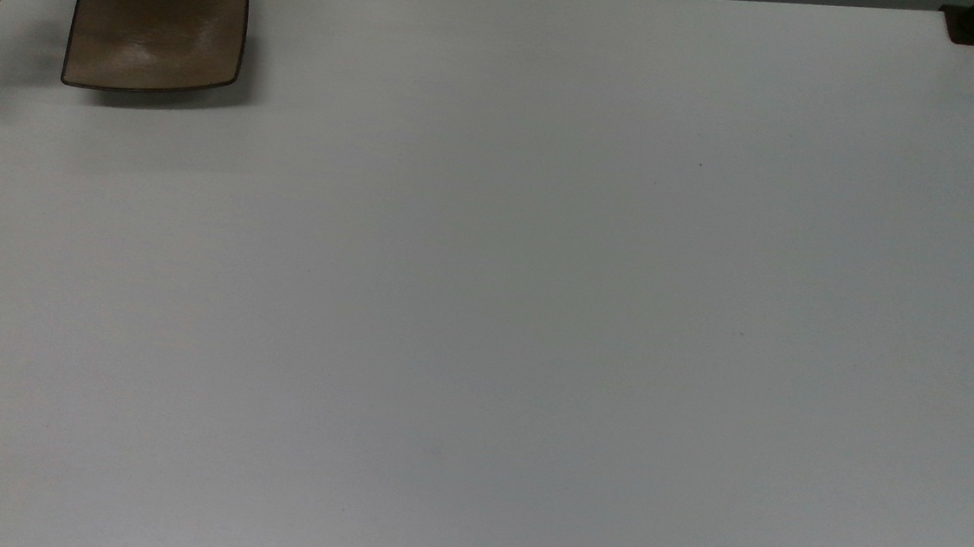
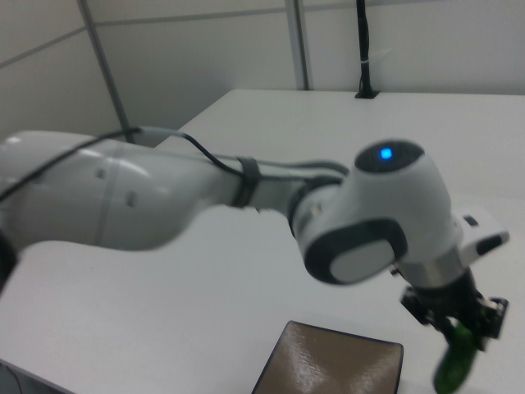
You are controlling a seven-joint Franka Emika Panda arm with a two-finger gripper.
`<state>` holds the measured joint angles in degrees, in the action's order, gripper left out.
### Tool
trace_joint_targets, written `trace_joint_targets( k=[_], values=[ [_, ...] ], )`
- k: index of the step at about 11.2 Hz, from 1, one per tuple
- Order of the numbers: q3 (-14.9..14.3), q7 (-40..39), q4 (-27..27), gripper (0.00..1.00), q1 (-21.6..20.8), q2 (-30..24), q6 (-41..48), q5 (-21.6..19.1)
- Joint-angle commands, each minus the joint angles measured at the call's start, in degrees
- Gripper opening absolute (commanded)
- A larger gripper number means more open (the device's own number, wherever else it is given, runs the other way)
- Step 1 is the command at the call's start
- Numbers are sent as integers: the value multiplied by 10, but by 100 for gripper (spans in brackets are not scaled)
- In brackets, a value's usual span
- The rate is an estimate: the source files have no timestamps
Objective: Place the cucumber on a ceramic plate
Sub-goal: 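Lift the cucumber and carry it over the brown ceramic plate, then lower the cucumber onto the plate and open the gripper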
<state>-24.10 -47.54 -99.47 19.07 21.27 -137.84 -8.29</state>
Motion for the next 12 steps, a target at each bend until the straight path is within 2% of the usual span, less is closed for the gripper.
trace_joint_targets(
  k=[1, 4, 9, 10, 11, 12],
  values=[
    [12, -4, -49, 28, -1, -115, 126, -8],
    [25, -9, -133, 28, -15, -175, 137, -8],
    [31, -11, -207, 30, -41, -165, 151, -7],
    [32, -11, -209, 48, -46, -161, 152, -7],
    [32, -10, -209, 93, -47, -157, 152, -7],
    [32, -6, -206, 100, -49, -155, 152, -7]
  ],
)
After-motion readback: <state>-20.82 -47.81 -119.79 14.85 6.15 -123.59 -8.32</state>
